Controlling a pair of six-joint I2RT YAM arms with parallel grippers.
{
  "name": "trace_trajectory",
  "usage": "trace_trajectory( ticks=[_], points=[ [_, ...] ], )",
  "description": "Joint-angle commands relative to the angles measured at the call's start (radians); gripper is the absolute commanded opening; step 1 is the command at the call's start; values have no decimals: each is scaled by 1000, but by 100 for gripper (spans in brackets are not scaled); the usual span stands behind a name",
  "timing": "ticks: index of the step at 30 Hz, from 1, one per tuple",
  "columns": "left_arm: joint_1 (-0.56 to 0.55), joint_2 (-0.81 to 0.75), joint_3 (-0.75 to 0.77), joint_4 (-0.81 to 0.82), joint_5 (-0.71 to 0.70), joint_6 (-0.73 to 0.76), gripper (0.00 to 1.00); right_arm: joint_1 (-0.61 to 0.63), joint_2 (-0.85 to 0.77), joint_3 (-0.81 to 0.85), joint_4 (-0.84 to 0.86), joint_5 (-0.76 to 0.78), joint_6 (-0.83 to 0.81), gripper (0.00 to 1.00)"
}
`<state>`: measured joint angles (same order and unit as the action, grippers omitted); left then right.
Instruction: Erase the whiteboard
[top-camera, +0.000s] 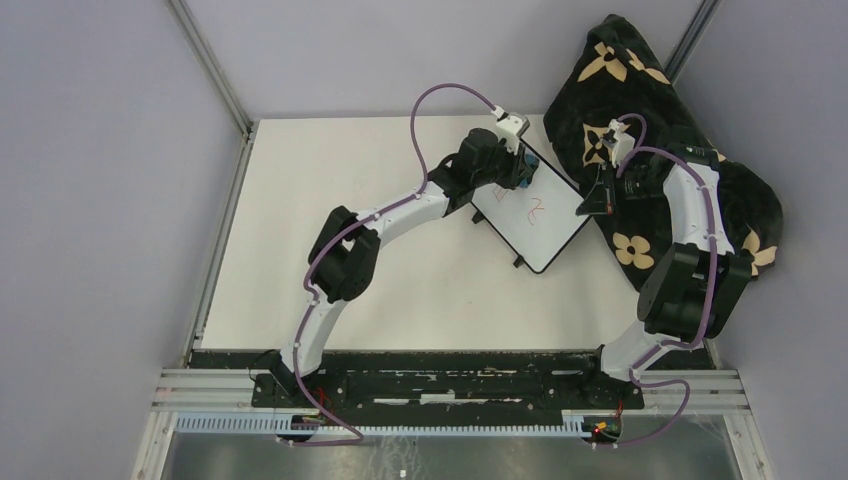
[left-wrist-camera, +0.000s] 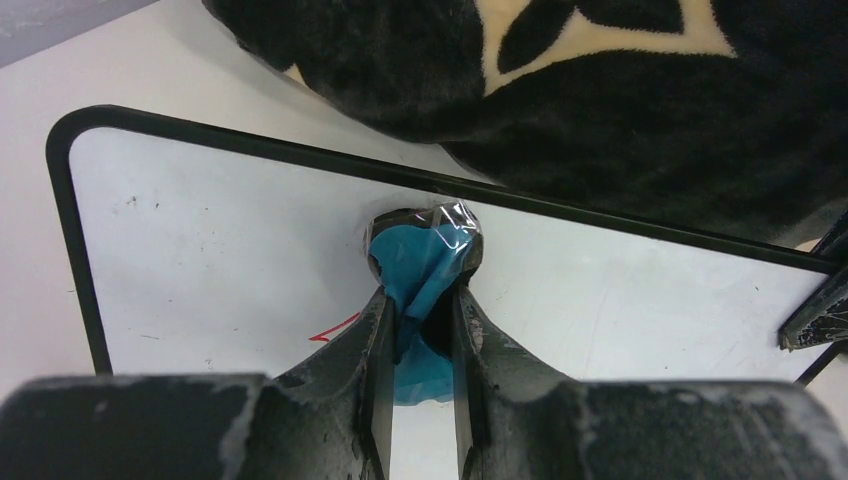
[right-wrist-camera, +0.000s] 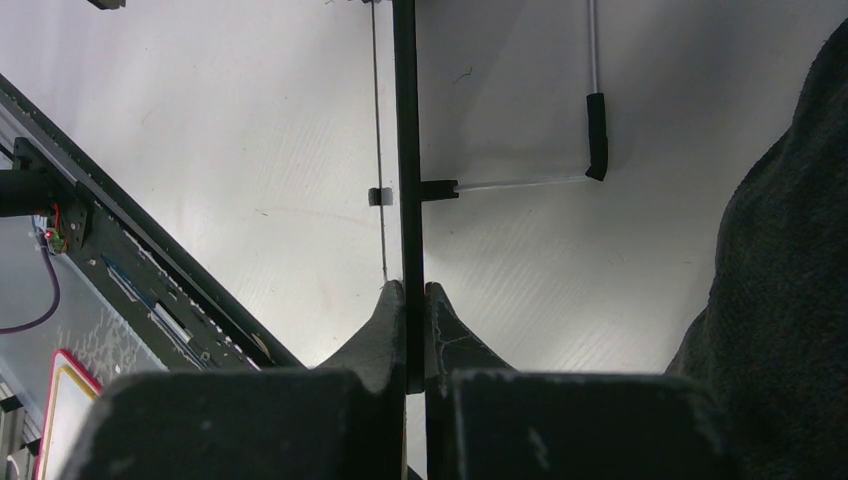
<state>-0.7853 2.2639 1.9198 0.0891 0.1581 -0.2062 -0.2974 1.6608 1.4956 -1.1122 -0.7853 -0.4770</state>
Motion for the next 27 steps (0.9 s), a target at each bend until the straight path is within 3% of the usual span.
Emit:
trace_trajectory(
  ticks=[1, 16, 27],
  points=[
    [-2, -48, 35, 29, -15, -21, 3, 1, -22, 3, 16, 35, -43, 0],
    [118, -75, -120, 40, -42, -13, 3, 1, -23, 2, 14, 30, -46, 1],
    [51, -89, -84, 23, -17, -21, 3, 0, -24, 3, 12, 26, -50, 1]
  ],
)
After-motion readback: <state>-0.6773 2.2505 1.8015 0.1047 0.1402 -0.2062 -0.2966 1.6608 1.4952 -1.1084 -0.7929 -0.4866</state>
